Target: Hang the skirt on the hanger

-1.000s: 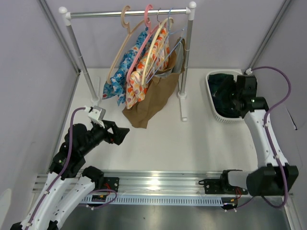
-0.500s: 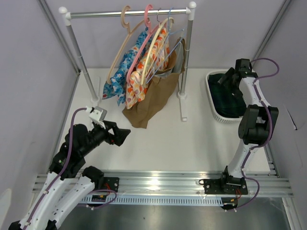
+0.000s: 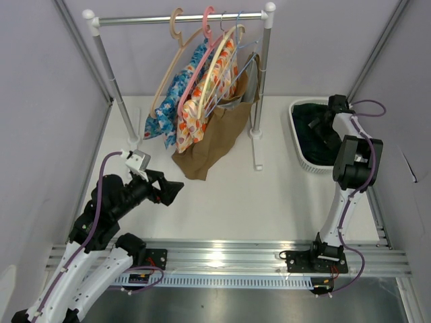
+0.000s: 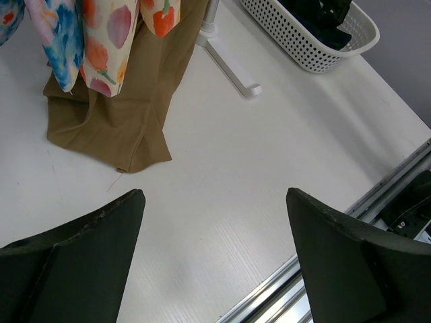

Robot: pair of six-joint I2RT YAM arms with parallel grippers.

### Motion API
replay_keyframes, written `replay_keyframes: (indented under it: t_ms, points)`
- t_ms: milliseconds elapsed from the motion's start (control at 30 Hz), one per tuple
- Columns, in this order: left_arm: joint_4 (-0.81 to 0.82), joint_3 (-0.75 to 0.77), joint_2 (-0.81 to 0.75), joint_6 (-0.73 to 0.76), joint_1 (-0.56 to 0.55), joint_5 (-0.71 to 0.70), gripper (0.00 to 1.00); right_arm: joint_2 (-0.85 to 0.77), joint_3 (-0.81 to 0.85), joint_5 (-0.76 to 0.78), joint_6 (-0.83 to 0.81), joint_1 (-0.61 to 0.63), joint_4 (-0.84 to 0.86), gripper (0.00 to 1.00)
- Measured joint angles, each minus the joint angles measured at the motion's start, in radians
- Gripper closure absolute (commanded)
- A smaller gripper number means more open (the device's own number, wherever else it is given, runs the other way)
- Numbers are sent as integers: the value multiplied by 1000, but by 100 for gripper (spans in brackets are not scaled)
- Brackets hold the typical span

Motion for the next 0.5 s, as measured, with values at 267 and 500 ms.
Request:
replay_keyframes:
  t_ms: [267, 500]
  points:
    - [0, 0, -8, 0, -3, -5, 8, 14, 8, -17, 14, -1, 34, 86]
    - [0, 0, -8, 0, -3, -8, 8, -42, 8, -32, 13, -2, 26, 100]
